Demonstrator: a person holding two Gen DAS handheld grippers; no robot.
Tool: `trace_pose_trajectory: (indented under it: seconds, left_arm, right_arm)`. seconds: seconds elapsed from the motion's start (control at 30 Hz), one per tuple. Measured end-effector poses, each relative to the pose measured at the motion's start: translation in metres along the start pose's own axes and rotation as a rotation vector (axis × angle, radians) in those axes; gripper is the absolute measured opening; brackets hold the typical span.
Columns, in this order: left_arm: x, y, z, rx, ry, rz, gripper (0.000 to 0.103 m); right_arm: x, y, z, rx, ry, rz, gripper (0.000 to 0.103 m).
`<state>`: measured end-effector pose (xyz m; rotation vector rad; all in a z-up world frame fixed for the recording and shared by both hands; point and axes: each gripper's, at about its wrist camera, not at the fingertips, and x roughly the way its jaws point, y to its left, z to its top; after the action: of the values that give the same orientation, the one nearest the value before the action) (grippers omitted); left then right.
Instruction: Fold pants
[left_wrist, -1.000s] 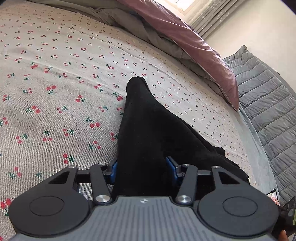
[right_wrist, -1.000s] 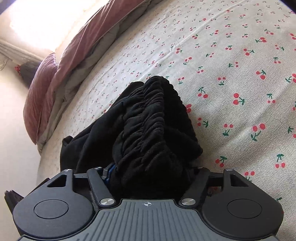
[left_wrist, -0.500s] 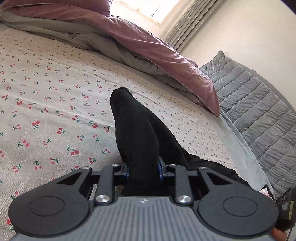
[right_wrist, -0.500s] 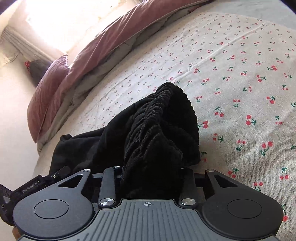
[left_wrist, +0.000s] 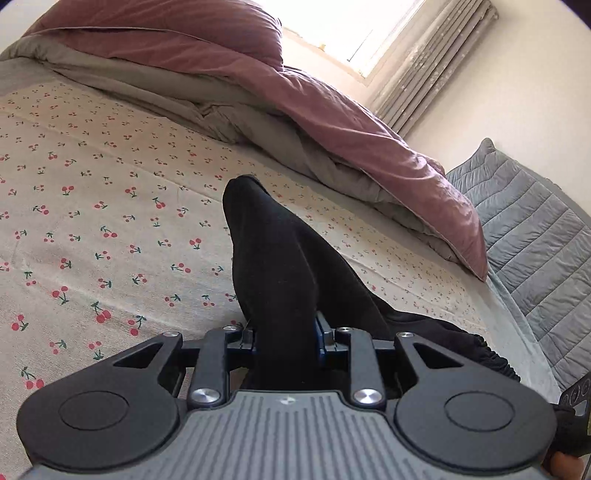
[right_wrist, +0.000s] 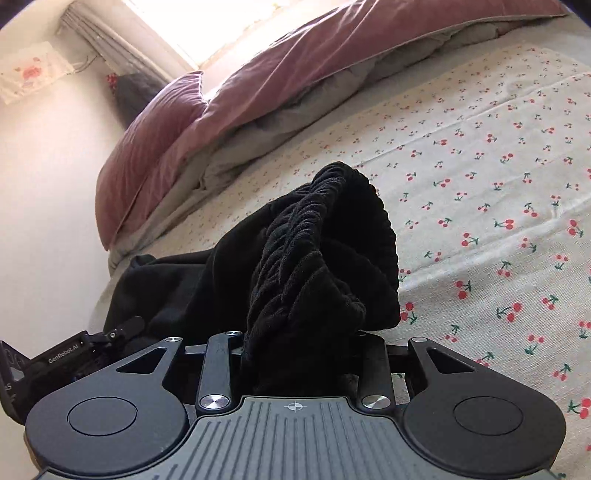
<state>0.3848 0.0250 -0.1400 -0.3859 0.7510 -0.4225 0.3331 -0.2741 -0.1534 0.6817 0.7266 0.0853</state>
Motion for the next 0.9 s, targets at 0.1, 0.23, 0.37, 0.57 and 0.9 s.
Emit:
trace_pose_trajectory:
  seconds: [0.1, 0.23, 0.37, 0.57, 0.9]
  left_arm:
    - [0.021, 0.010, -0.009, -0.024, 0.015, 0.054, 0.014]
    - [0.018, 0.020, -0.008, -0.090, 0.027, 0.032, 0.016]
    - [0.010, 0.024, -0.005, -0.095, 0.025, 0.040, 0.020]
    - [-0.016, 0.030, 0.010, -0.122, -0.019, 0.082, 0.030]
    - [-0.055, -0.049, -0.026, 0.240, -0.132, 0.039, 0.032]
  right_arm:
    - [0.024, -0.010, -0.007, 0.026, 0.019, -0.014, 0.033]
    - [0.032, -0.023, -0.009, 0.094, 0.061, 0.008, 0.043]
    - [0.022, -0.019, -0.011, 0.088, 0.081, -0.006, 0.053]
    - [-0.024, -0.019, -0.004, 0.032, 0.038, -0.135, 0.076]
    - [-0.080, 0.027, -0.015, -0.270, -0.280, -0.190, 0.068]
